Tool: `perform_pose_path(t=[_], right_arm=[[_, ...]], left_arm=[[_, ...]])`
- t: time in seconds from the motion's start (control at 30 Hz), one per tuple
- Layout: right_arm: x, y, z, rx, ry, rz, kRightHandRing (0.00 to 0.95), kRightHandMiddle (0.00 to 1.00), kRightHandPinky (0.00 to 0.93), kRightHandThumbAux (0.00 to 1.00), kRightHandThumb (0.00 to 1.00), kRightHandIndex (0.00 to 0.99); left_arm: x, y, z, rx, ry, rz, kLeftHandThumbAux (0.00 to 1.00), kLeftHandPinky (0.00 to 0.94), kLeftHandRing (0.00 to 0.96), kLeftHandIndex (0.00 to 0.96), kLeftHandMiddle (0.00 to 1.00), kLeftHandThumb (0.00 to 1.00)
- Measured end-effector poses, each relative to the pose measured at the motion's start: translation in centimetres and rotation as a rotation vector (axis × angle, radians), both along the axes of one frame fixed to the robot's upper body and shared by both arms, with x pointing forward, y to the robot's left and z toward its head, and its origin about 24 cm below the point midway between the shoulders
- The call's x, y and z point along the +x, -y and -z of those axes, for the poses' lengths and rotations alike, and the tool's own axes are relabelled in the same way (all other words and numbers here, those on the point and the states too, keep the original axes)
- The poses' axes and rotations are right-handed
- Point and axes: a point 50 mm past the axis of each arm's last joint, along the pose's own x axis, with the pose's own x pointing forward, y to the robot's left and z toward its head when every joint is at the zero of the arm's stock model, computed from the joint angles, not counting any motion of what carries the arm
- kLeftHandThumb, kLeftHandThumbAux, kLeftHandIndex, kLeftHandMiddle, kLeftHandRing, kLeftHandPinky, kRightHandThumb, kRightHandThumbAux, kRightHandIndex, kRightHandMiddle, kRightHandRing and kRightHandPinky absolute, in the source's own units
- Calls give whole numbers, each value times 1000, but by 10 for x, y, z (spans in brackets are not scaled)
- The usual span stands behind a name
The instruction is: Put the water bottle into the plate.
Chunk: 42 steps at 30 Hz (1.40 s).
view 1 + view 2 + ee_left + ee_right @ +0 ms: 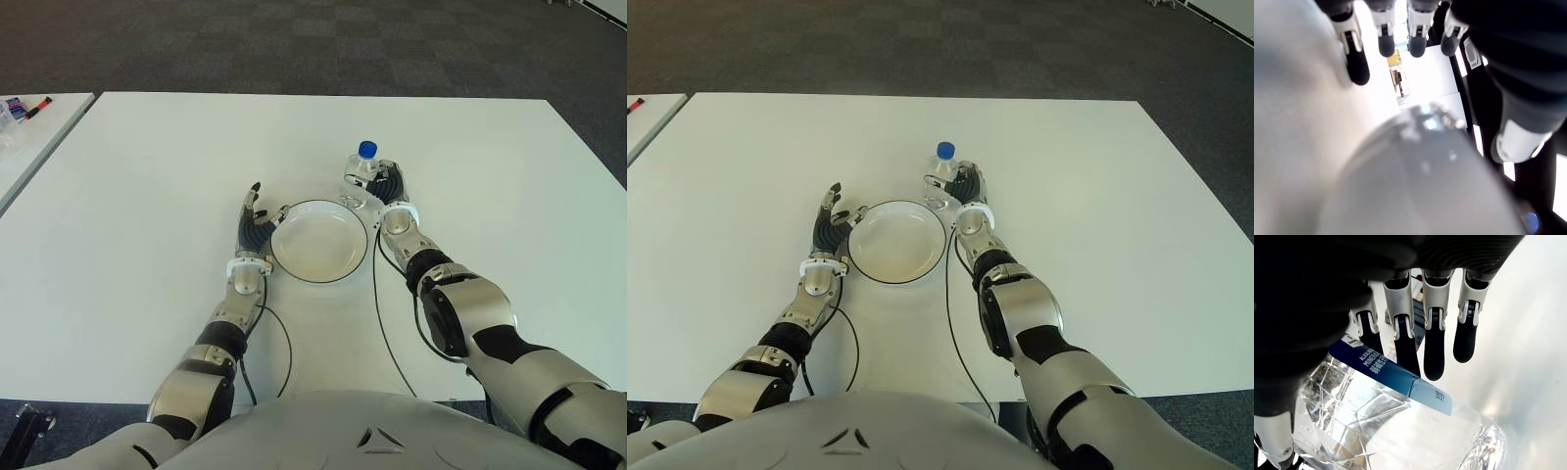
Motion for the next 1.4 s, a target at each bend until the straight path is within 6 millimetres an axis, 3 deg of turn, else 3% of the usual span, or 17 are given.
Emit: perform_pose_path(t=[0.5,1.1,1.4], right_arm=[[-1,1,1,1,-2,1,585,486,403,674,848,438],[-1,1,1,1,-2,3,630,487,558,674,849,438],[-1,2,1,21,-2,21,622,487,498,674,849,438]], left_arm=[[0,0,0,2,-1,2,638,0,0,25,0,227],[0,1,0,0,1,4,640,0,0,30,7,217],[0,1,0,-1,1,5,633,0,0,29,4,217]])
